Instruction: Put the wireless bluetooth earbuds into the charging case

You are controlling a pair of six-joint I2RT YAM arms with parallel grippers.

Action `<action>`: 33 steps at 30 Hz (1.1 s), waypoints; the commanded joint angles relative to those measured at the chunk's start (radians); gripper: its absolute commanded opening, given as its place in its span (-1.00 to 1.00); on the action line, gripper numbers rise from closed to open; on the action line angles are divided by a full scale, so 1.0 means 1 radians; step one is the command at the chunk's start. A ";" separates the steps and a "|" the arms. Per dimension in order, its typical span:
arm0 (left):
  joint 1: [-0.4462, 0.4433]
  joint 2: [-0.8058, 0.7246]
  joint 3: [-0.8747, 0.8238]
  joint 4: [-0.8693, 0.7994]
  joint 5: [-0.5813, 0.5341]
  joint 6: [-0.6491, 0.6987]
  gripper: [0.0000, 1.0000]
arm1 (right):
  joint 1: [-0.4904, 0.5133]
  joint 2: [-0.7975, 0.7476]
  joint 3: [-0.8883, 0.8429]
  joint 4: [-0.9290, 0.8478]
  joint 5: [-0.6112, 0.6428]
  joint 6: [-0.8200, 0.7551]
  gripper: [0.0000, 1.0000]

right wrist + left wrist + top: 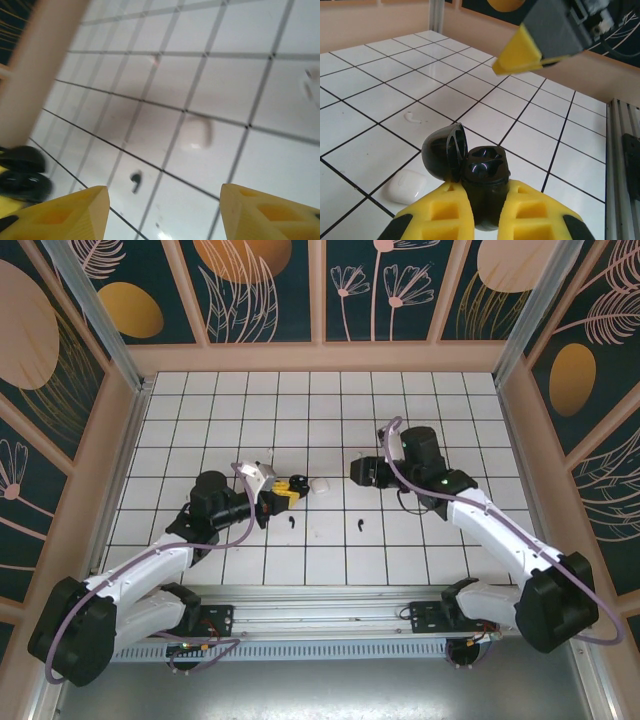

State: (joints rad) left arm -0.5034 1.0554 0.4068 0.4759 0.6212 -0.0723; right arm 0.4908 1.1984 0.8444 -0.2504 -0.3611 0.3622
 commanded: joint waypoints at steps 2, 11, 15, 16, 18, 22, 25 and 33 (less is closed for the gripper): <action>-0.005 -0.009 -0.037 0.081 -0.004 -0.017 -1.00 | -0.002 0.058 0.003 -0.199 0.091 0.061 0.20; -0.005 0.007 -0.067 0.110 0.029 -0.005 -1.00 | 0.035 0.123 -0.096 -0.134 0.076 0.145 -0.05; -0.003 0.011 -0.070 0.109 0.028 -0.001 -1.00 | 0.050 0.162 -0.105 -0.132 0.092 0.158 -0.08; -0.003 0.011 -0.073 0.112 0.027 -0.003 -1.00 | 0.051 0.171 -0.102 -0.136 0.098 0.158 -0.09; -0.004 0.010 -0.077 0.119 0.022 -0.009 -1.00 | 0.072 0.199 -0.096 -0.149 0.110 0.152 -0.11; -0.004 0.009 -0.080 0.124 0.022 -0.017 -1.00 | 0.097 0.252 -0.090 -0.156 0.135 0.143 -0.11; -0.005 0.006 -0.074 0.112 0.017 -0.018 -1.00 | 0.117 0.281 -0.084 -0.146 0.140 0.138 -0.11; -0.004 0.003 -0.078 0.109 0.015 -0.027 -1.00 | 0.126 0.342 -0.045 -0.144 0.152 0.117 -0.30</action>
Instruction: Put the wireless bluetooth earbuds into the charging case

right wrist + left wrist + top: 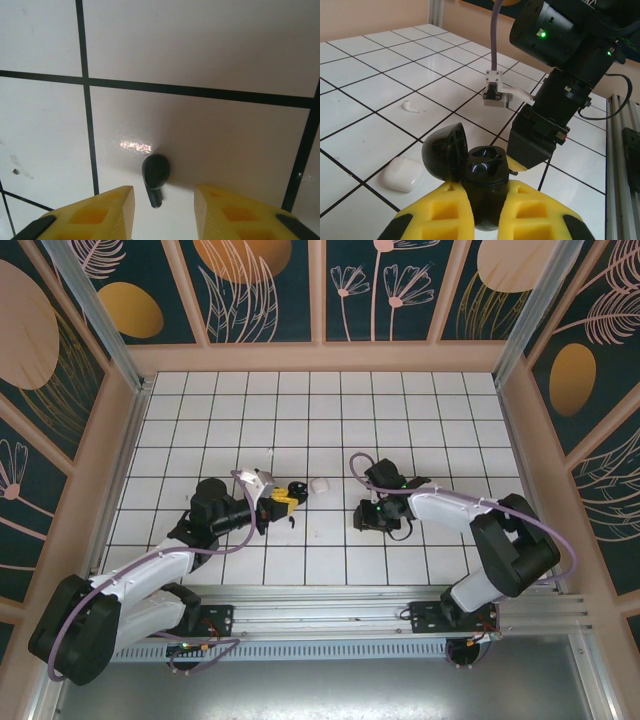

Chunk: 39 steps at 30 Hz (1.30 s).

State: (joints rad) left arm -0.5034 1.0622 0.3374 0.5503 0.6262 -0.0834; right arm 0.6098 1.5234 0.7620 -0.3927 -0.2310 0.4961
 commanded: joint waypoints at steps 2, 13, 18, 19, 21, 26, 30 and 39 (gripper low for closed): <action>-0.005 -0.004 -0.010 0.034 0.009 -0.015 -1.00 | 0.006 0.030 0.048 -0.003 0.024 -0.025 -0.31; -0.004 0.003 -0.009 0.023 0.004 -0.010 -1.00 | 0.016 0.074 0.088 -0.030 0.030 -0.048 -0.34; -0.004 0.005 -0.006 0.016 0.002 -0.009 -1.00 | 0.024 0.079 0.088 -0.037 0.034 -0.048 -0.50; -0.004 0.005 -0.005 0.015 0.002 -0.009 -1.00 | 0.025 0.080 0.088 -0.038 0.035 -0.048 -0.53; -0.005 0.005 -0.004 0.013 0.004 -0.008 -1.00 | 0.025 0.080 0.092 -0.041 0.038 -0.050 -0.60; -0.004 -0.001 -0.004 0.003 -0.001 -0.006 -1.00 | 0.028 0.078 0.101 -0.050 0.042 -0.056 -0.67; -0.004 -0.010 -0.008 0.002 -0.005 -0.007 -1.00 | 0.028 0.064 0.106 -0.056 0.052 -0.056 -0.74; -0.004 -0.048 -0.040 0.090 -0.031 -0.028 -1.00 | 0.030 -0.056 0.086 -0.017 0.116 -0.029 -0.82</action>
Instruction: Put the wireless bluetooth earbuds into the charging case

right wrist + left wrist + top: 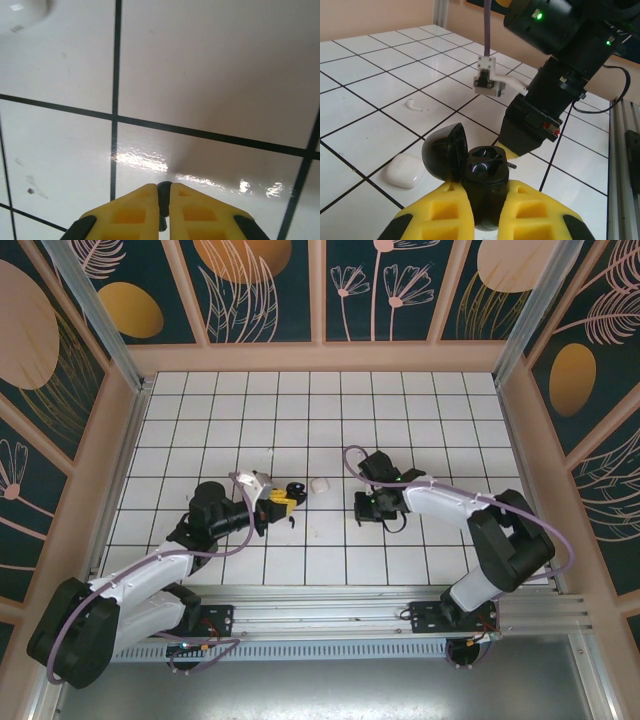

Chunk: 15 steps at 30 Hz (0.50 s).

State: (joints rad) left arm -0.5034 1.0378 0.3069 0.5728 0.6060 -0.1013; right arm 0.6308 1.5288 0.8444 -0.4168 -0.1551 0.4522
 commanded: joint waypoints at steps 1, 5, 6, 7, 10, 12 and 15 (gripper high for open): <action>-0.005 -0.028 -0.006 0.073 -0.007 -0.004 -1.00 | 0.009 -0.081 0.002 0.013 0.048 0.018 -0.83; -0.004 -0.045 0.006 0.088 -0.007 0.008 -1.00 | 0.019 -0.167 0.013 0.033 0.085 0.023 -0.84; -0.005 -0.045 0.010 0.090 -0.008 0.011 -1.00 | 0.022 -0.187 0.019 0.039 0.091 0.025 -0.84; -0.004 -0.044 0.017 0.093 -0.012 0.011 -1.00 | 0.027 -0.211 0.028 0.047 0.099 0.027 -0.85; -0.004 -0.025 0.044 0.097 -0.016 0.011 -1.00 | 0.053 -0.274 0.061 0.090 0.121 0.021 -0.85; -0.005 -0.014 0.066 0.086 -0.020 0.011 -1.00 | 0.083 -0.312 0.080 0.124 0.136 0.003 -0.86; -0.004 -0.003 0.078 0.095 -0.021 0.006 -1.00 | 0.138 -0.363 0.103 0.178 0.148 -0.041 -0.88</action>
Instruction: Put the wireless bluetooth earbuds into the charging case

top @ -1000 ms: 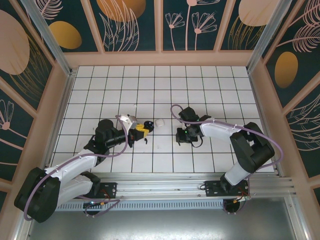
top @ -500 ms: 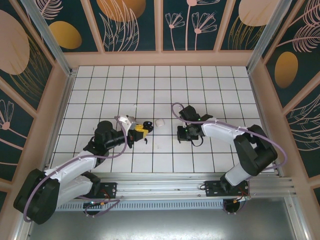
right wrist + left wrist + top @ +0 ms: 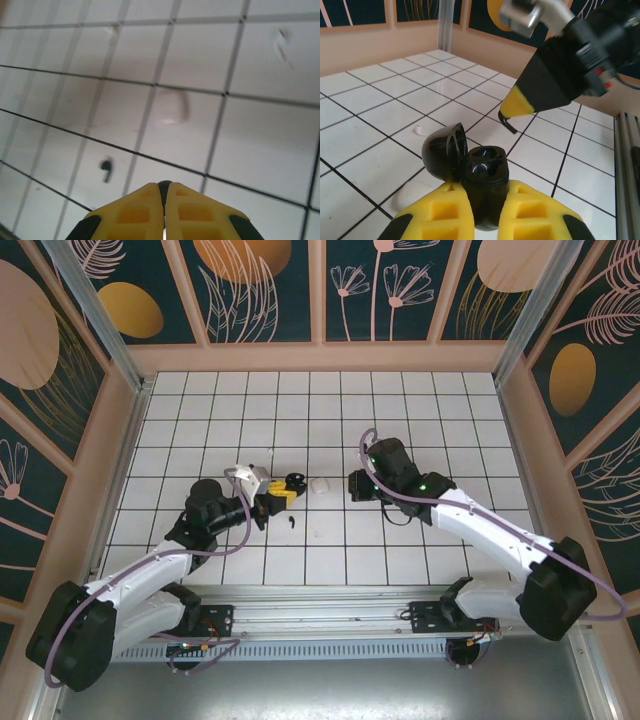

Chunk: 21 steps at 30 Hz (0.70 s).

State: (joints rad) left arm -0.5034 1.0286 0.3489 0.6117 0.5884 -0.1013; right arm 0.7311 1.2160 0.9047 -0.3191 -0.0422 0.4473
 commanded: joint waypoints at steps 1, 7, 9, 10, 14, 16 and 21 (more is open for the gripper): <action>-0.004 0.009 0.037 0.065 -0.001 0.006 -1.00 | 0.058 -0.067 0.045 0.101 0.036 -0.052 -0.88; -0.004 0.049 0.039 0.136 0.047 -0.005 -1.00 | 0.130 -0.149 0.038 0.228 -0.007 -0.115 -0.88; -0.003 0.056 0.039 0.158 0.066 -0.007 -1.00 | 0.141 -0.168 0.031 0.271 -0.031 -0.127 -0.86; -0.004 0.056 0.038 0.174 0.075 -0.008 -1.00 | 0.146 -0.176 0.024 0.294 -0.045 -0.135 -0.85; -0.004 0.049 0.029 0.224 0.117 -0.008 -1.00 | 0.161 -0.191 0.006 0.356 -0.090 -0.161 -0.85; -0.004 0.044 0.030 0.234 0.144 -0.006 -1.00 | 0.165 -0.191 -0.003 0.381 -0.115 -0.168 -0.85; -0.004 0.035 0.030 0.258 0.182 -0.019 -1.00 | 0.169 -0.182 -0.013 0.415 -0.142 -0.178 -0.85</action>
State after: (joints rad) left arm -0.5034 1.0821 0.3614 0.7933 0.7136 -0.1062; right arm 0.8921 1.0374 0.9077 0.0257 -0.1448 0.2951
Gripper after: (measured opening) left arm 0.070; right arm 0.077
